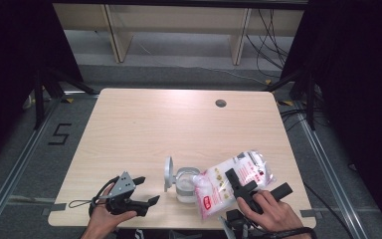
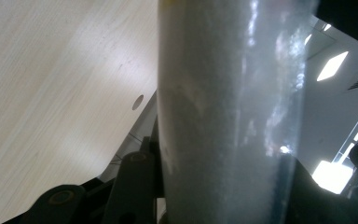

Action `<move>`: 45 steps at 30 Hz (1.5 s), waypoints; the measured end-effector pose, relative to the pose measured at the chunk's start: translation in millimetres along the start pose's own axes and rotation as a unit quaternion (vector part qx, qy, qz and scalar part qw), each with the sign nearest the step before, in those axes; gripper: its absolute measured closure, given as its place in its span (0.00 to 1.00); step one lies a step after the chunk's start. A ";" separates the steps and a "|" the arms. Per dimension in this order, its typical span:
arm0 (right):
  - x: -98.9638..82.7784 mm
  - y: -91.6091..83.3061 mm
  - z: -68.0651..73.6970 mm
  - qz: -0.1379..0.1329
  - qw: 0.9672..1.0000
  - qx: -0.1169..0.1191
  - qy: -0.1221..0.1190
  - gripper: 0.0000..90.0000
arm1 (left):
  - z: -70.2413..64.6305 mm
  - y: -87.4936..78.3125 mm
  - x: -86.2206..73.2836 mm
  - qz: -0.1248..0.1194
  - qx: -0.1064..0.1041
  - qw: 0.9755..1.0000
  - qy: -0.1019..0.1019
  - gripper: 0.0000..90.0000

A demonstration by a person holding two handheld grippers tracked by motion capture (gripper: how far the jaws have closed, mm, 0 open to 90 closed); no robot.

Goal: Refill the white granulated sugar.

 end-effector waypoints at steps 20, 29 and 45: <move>2.3 1.0 0.5 -0.003 1.000 0.003 -0.009 0.76 | -1.3 0.4 -0.6 0.001 -0.002 1.000 0.005 0.21; 3.0 0.7 -0.4 -0.007 1.000 0.001 -0.006 0.77 | -1.4 0.2 -0.8 0.002 -0.002 1.000 0.005 0.21; 1.9 -0.9 -1.7 -0.006 1.000 -0.001 -0.004 0.79 | -1.1 -0.1 -0.8 0.002 -0.001 1.000 0.004 0.21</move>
Point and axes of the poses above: each handheld gripper's, and its own axes: y roughly forward along the jaws, x roughly out of its top, z roughly to its left, the point moved 9 cm from there along y, roughly forward along the jaws, and after that the axes turned 10 degrees about -z, right-handed, at the moved point
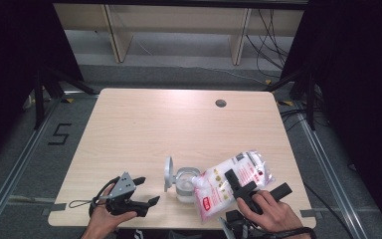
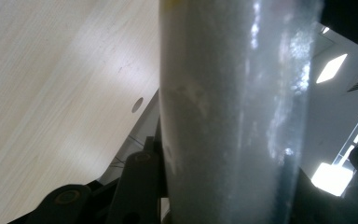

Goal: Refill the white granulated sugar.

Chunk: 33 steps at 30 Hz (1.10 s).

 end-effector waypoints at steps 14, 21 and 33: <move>-2.3 -1.1 -0.4 0.000 1.000 -0.002 0.006 0.79 | 0.3 0.0 0.1 -0.001 0.001 1.000 0.001 0.21; -2.5 -0.9 0.0 0.001 1.000 -0.001 0.008 0.79 | 0.1 0.1 0.2 -0.001 -0.001 1.000 0.002 0.21; -5.4 -2.2 -0.5 0.004 1.000 0.001 0.003 0.80 | 0.2 0.1 0.1 0.000 -0.001 1.000 0.003 0.21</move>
Point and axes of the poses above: each handheld gripper's, and its own axes: y roughly forward along the jaws, x roughly out of its top, z roughly to its left, the point moved 9 cm from there along y, roughly forward along the jaws, and after that the axes turned 10 degrees about -z, right-handed, at the moved point
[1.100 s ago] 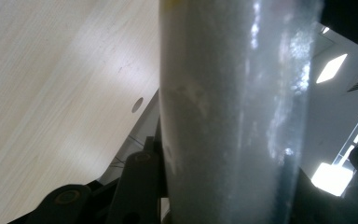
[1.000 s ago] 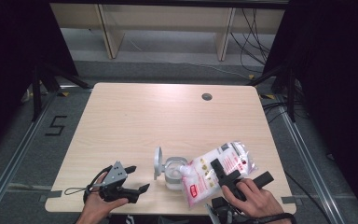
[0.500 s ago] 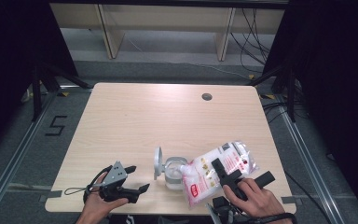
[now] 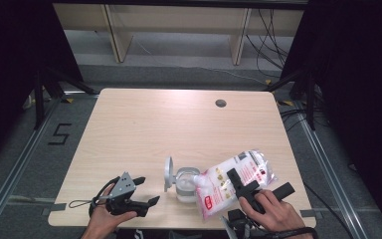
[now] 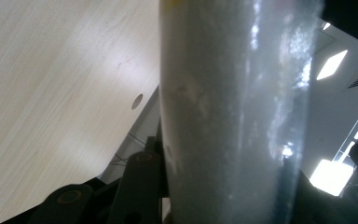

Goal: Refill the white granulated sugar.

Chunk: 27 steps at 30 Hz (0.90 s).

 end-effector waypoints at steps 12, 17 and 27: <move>-0.7 -0.6 0.2 0.003 1.000 -0.001 0.001 0.80 | -0.1 0.0 0.1 -0.001 0.000 1.000 -0.002 0.21; -0.8 -0.6 -0.5 0.002 1.000 -0.002 0.000 0.80 | -0.2 0.1 0.1 -0.001 0.000 1.000 -0.002 0.21; -1.4 -1.0 -1.0 0.002 1.000 -0.002 -0.002 0.80 | -0.1 -0.4 0.2 0.001 0.001 1.000 0.001 0.21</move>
Point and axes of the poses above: each handheld gripper's, and its own axes: y roughly forward along the jaws, x roughly out of its top, z roughly to its left, the point moved 9 cm from there along y, roughly forward along the jaws, and after that the axes turned 10 degrees about -z, right-handed, at the moved point
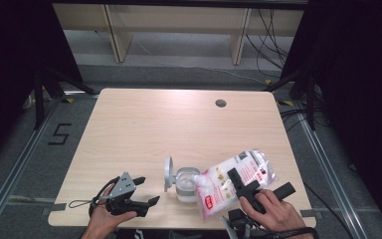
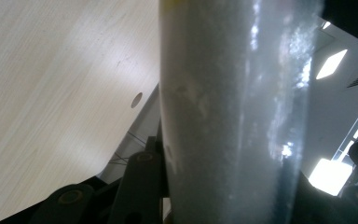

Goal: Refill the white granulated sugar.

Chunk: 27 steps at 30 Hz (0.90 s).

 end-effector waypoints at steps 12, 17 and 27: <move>-0.4 -0.5 0.2 0.001 1.000 -0.001 0.001 0.80 | -0.2 0.0 0.1 0.000 0.000 1.000 0.000 0.21; -0.4 -0.5 0.3 0.001 1.000 0.000 0.001 0.80 | 0.1 0.0 0.2 -0.001 0.000 1.000 0.001 0.21; 0.5 -0.1 0.1 0.000 1.000 0.000 0.000 0.81 | 0.1 -0.5 0.1 0.001 0.003 1.000 -0.001 0.21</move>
Point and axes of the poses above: each handheld gripper's, and its own axes: y roughly forward along the jaws, x roughly out of its top, z roughly to its left, the point moved 9 cm from there along y, roughly forward along the jaws, and after that the axes turned 10 degrees about -z, right-handed, at the moved point
